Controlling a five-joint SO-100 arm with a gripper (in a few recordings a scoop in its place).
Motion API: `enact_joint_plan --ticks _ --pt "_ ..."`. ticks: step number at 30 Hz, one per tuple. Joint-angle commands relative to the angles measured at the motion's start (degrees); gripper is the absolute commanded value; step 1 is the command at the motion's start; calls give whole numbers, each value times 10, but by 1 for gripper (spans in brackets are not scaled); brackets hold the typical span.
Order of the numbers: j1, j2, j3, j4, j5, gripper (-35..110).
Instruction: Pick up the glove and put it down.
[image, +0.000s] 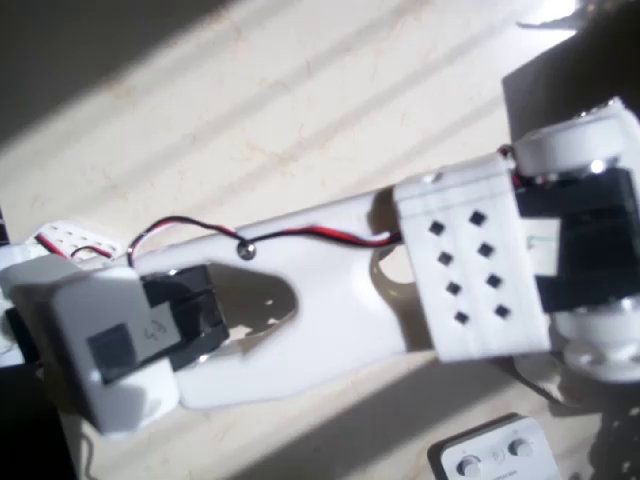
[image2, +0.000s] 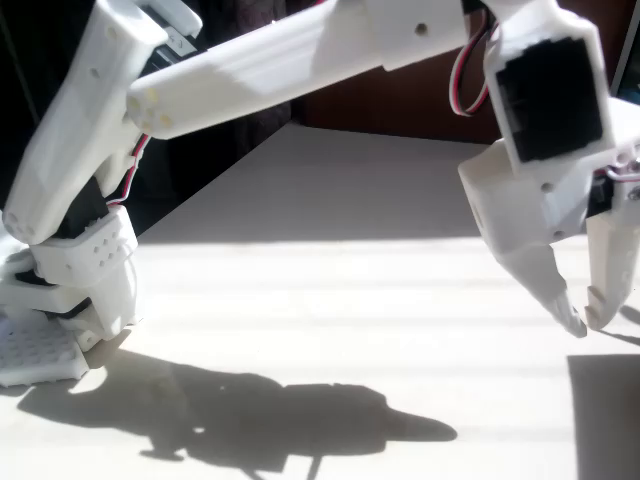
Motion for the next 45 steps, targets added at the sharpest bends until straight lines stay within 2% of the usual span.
enact_joint_plan --ticks 1,10,15,26,45 --pt "-3 40 -6 -1 -3 0" --pt "-2 105 -4 -13 2 0" --pt "-1 194 69 -94 -3 0" --pt "-1 494 434 -266 -3 0" --pt "-2 953 1011 -274 -3 0"
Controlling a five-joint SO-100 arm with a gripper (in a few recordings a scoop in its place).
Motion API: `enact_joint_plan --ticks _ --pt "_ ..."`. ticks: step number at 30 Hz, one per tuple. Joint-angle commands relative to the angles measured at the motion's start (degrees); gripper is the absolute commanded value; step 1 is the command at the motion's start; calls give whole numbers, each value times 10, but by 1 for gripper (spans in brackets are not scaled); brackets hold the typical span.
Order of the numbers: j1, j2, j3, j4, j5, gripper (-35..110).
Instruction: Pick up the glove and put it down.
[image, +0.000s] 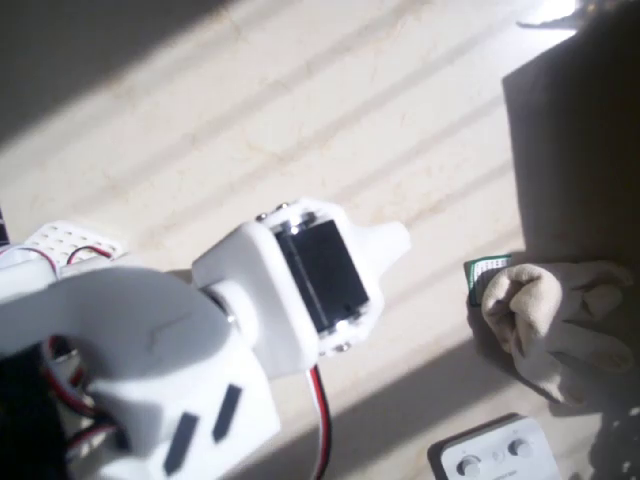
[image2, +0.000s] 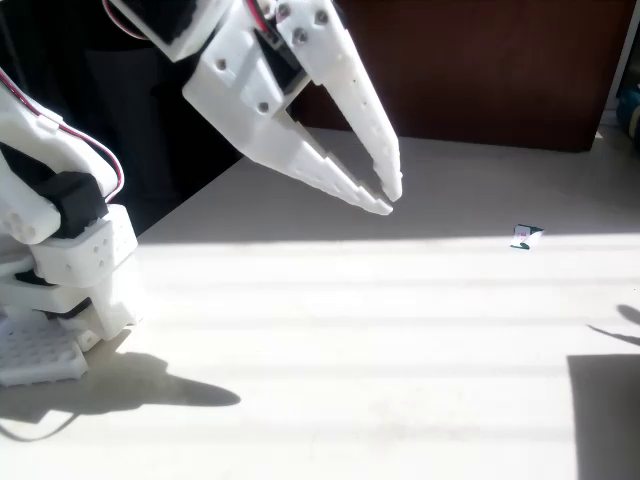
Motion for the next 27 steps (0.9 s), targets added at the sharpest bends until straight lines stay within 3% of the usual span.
enact_joint_plan --ticks 1,12,27 --pt "-2 91 82 -9 -2 0" --pt "-3 324 298 -2 -2 0" --pt "-2 493 475 -2 -2 0"
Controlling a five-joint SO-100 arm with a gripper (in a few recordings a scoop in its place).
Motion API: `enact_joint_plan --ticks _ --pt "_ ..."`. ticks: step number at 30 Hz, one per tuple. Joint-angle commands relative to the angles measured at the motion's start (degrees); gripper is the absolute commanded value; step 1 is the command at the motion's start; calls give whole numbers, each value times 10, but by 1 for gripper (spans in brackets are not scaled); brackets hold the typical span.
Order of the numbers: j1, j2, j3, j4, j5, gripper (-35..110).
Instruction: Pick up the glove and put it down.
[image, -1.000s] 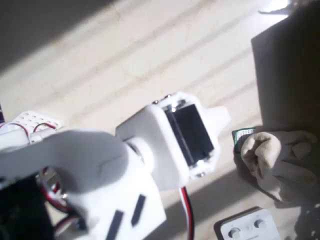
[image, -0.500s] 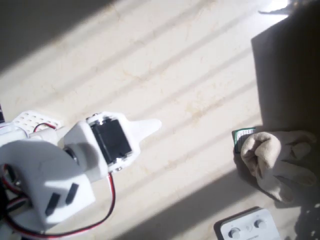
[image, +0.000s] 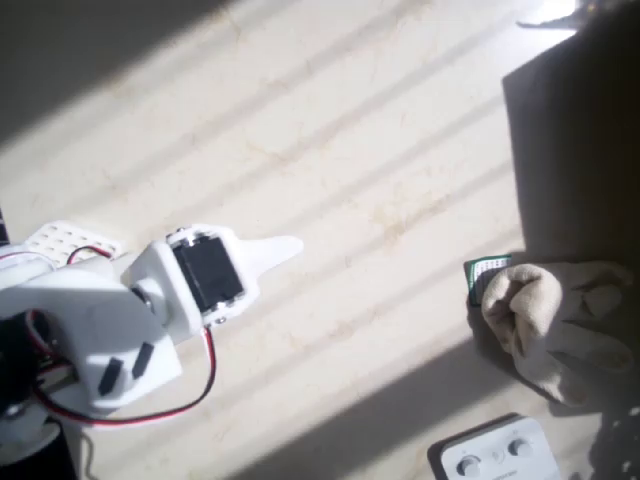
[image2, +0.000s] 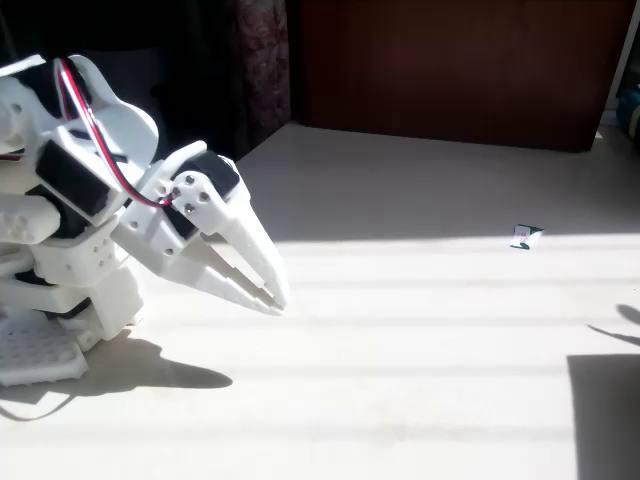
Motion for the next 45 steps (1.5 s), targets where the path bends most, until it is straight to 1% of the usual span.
enact_joint_plan --ticks 1,17,45 --pt "-2 17 18 -2 -1 0" --pt "-2 18 52 0 4 0" --pt "-3 18 52 0 -2 0"
